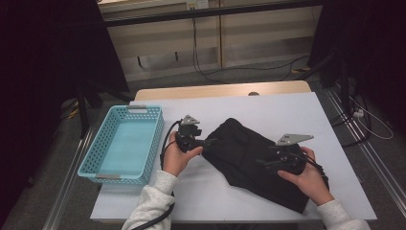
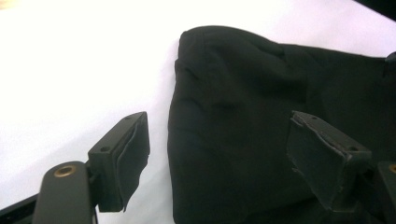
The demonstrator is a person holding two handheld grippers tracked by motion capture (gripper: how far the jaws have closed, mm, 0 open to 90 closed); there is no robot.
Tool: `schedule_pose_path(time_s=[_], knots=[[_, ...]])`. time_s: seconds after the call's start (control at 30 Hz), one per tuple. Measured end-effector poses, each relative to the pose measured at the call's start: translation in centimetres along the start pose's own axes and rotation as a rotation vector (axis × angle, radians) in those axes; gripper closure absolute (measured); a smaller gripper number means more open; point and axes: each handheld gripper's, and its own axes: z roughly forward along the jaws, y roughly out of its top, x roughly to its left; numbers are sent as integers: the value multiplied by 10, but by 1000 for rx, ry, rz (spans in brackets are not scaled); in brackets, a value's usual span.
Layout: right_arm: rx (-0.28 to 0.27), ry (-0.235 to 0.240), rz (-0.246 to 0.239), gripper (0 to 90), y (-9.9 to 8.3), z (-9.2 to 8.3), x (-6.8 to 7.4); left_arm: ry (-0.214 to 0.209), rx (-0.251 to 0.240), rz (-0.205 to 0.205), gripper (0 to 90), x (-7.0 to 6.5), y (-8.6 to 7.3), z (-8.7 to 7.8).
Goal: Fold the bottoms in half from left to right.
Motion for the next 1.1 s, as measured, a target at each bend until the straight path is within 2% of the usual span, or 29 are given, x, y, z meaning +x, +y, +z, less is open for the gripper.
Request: schedule_pose_path(time_s=[0.13,0.2,0.37,0.4,0.57,0.67,0.83,0.93,1.1], knots=[[-7,10,4,281,2,4,3,2,-6,-16,211,1,-2,-1],[-5,11,-1,281,4,9,7,17,9,-11,200,3,-4,-1],[-8,23,1,282,5,13,11,11,11,-30,177,6,-5,-3],[-2,28,-4,282,5,15,13,15,22,-19,170,6,-6,-3],[-1,29,-6,286,6,19,16,28,28,-25,152,8,-6,-5],[2,30,-6,301,7,22,18,32,30,-50,127,10,-6,-7],[1,40,-26,338,9,25,23,35,44,-37,108,12,-6,-10],[10,46,-36,369,9,26,26,43,35,-30,105,13,-5,-12],[13,55,-31,382,10,28,27,56,53,-34,101,17,-8,-15]])
